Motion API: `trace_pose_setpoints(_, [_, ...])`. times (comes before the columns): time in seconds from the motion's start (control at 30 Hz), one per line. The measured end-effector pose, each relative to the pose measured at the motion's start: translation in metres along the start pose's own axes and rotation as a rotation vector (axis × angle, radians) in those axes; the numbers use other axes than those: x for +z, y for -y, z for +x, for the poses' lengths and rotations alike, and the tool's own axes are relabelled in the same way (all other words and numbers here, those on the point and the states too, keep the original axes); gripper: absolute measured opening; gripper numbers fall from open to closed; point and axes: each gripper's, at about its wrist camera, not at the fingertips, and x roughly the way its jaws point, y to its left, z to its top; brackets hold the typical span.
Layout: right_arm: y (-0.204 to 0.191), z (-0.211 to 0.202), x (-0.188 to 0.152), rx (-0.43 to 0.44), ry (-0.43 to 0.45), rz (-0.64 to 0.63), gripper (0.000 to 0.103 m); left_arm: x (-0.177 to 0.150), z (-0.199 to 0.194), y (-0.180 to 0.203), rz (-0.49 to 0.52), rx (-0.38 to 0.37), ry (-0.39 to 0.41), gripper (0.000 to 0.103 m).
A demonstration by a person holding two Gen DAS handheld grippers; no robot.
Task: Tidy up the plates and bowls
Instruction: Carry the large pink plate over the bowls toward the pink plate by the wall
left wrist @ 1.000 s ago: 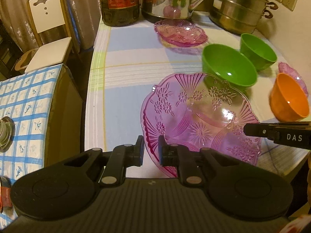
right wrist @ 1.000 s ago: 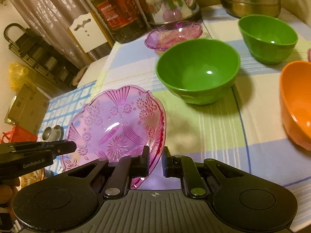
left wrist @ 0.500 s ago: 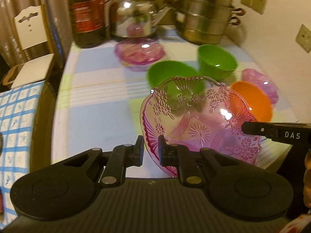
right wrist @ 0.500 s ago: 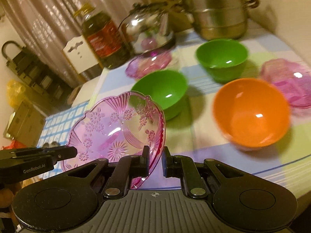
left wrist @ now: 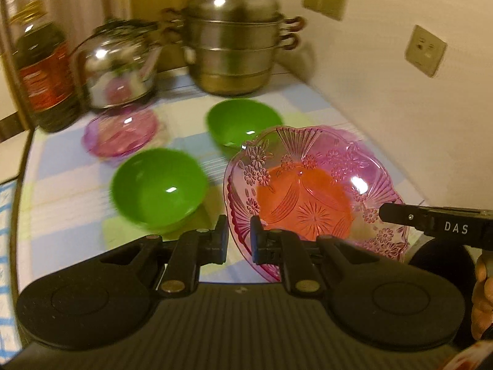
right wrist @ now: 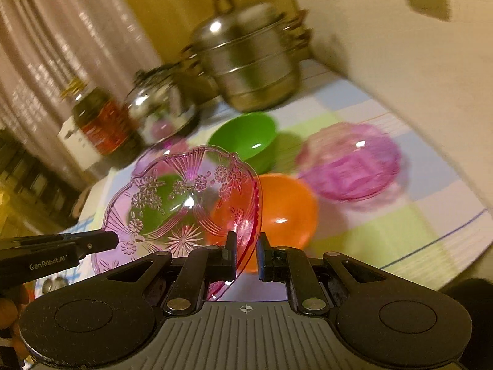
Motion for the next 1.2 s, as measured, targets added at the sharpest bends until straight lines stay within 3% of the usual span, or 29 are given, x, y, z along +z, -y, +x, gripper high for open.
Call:
trace_pose_setpoints(0.53, [0.099,-0.003,0.036,-0.133,0.057,0.135,0.013,0.06,0.078,0.091,0.109,-0.094,-0.019,0.013])
trace_pose_setpoints(1.2, [0.155,0.073,0.079,-0.233,0.035,0.109,0.013,0.1,0.196,0.113,0.145,-0.092,-0.115,0.013])
